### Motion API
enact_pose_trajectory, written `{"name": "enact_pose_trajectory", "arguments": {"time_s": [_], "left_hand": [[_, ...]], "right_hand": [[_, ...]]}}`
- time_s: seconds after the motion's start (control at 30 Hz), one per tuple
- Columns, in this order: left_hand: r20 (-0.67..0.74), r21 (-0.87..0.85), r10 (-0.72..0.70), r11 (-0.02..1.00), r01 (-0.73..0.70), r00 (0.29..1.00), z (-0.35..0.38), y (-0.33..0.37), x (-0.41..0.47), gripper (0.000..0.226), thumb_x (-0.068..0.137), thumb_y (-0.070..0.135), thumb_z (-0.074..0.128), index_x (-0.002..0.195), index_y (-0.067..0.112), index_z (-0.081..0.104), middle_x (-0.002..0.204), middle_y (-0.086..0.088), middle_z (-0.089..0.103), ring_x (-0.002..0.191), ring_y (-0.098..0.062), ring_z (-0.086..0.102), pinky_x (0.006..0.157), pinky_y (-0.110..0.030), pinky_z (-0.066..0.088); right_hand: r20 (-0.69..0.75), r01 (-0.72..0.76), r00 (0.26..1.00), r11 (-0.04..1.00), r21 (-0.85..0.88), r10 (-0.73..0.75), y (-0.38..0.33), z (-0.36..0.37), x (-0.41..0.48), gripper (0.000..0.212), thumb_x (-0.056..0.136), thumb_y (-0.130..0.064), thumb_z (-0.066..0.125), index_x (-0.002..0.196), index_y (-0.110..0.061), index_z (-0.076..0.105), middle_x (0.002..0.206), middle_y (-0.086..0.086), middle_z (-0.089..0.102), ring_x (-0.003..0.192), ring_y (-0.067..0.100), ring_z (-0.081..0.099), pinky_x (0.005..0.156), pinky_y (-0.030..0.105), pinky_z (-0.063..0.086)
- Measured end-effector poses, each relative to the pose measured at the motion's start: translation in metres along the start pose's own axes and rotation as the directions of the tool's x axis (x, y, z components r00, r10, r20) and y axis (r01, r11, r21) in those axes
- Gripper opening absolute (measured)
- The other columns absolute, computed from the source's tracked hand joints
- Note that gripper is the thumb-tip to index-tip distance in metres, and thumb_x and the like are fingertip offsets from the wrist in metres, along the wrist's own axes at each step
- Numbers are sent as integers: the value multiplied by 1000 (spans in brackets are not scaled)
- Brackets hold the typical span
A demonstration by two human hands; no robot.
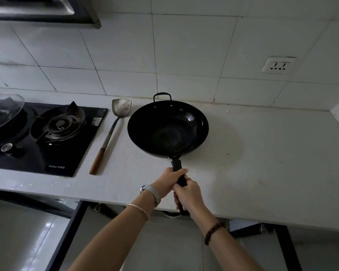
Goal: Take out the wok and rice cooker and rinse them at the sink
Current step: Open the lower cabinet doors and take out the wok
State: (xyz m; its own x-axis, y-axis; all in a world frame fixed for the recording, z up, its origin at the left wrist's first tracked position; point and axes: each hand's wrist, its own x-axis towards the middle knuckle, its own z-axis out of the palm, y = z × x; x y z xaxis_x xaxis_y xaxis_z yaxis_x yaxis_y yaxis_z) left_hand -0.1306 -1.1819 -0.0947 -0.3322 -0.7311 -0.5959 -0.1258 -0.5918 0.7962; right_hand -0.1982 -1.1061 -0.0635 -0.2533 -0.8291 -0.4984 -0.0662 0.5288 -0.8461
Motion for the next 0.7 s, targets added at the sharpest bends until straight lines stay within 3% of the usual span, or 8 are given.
{"name": "enact_pose_trajectory", "arguments": {"time_s": [0.2,0.33,0.43,0.5,0.7], "left_hand": [[-18,-3,-14,1000,14,1000,-4,1,16,30,89,32,67,97,3,59,78,-5,61,73,-17,62,73,-28,53],[-51,-17,0,1000,-1,999,-3,1,22,31,88,34,67,93,4,61,79,-5,62,74,-19,62,75,-31,53],[-84,2,-6,1000,6,996,-1,-4,24,32,89,35,66,98,4,63,89,-10,66,85,-24,65,86,-38,55],[-91,-4,-18,1000,18,996,1,-9,20,31,90,32,65,103,4,63,99,-13,69,93,-26,68,92,-40,54],[-60,-50,58,997,-61,997,0,-23,-3,29,95,20,59,116,-1,60,110,-17,69,100,-26,69,88,-35,57]], "right_hand": [[-8,-10,1000,1000,-26,10,1,2,19,11,91,-15,55,99,-7,56,62,6,58,43,13,53,41,23,44],[-7,-8,1000,999,-45,7,6,2,30,15,93,-19,55,103,-8,56,65,7,59,43,13,53,41,22,44],[-13,-2,1000,999,-35,1,13,1,33,19,93,-22,56,109,-11,57,66,7,59,41,13,53,39,21,44],[-31,4,1000,999,-34,-5,21,0,32,23,92,-25,59,110,-11,57,68,7,61,42,12,53,40,21,44],[-123,67,990,997,-44,-72,40,-14,22,27,87,-21,67,109,-9,56,85,7,66,55,11,62,46,14,47]]}}
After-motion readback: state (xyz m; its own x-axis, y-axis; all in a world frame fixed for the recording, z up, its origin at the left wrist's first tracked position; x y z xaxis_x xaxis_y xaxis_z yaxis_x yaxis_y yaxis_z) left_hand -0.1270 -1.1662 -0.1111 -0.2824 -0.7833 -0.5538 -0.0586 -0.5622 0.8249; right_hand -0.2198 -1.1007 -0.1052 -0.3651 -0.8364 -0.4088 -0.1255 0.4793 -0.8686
